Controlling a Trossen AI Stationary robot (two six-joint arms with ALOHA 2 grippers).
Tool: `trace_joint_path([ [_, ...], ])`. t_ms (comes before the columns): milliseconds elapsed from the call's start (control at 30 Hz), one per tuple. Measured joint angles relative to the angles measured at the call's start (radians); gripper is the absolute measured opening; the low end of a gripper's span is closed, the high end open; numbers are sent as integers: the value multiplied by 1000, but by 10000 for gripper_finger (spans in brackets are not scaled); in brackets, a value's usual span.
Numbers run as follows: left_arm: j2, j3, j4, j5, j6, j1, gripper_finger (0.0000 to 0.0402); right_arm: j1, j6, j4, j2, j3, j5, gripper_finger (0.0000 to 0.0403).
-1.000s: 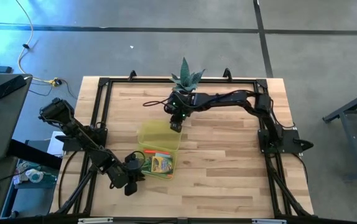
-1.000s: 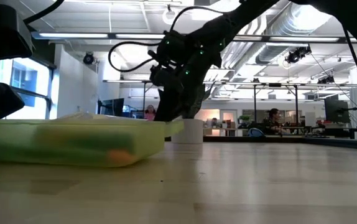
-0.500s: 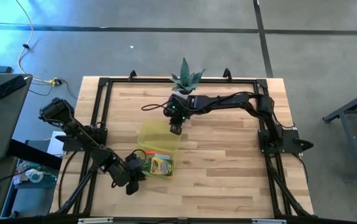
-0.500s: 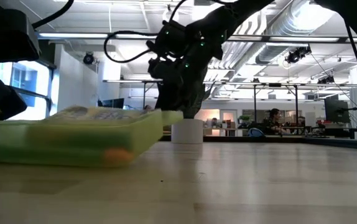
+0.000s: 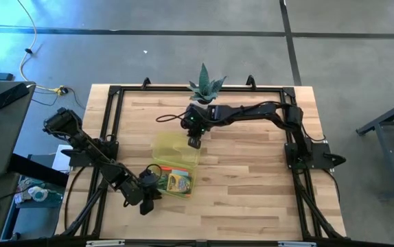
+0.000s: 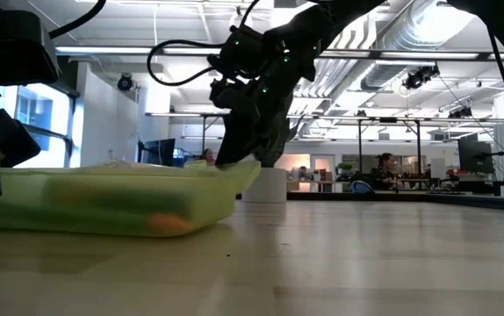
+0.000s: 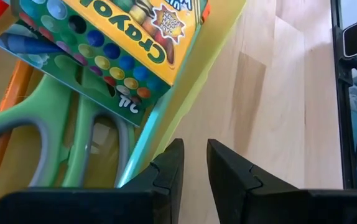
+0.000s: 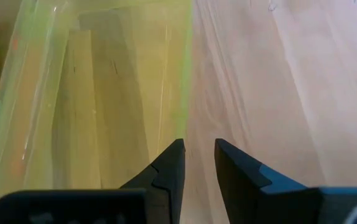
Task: Pack school essentials
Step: Close the yellow supply box
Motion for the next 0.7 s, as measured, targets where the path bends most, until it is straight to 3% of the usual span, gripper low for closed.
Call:
trace_joint_path([
  [467, 0, 0, 21, 0, -49, 24, 62, 63, -82, -8, -19, 0, 152, 82],
  [700, 0, 0, 31, -2, -50, 40, 62, 73, -78, -16, -64, 0, 164, 82],
])
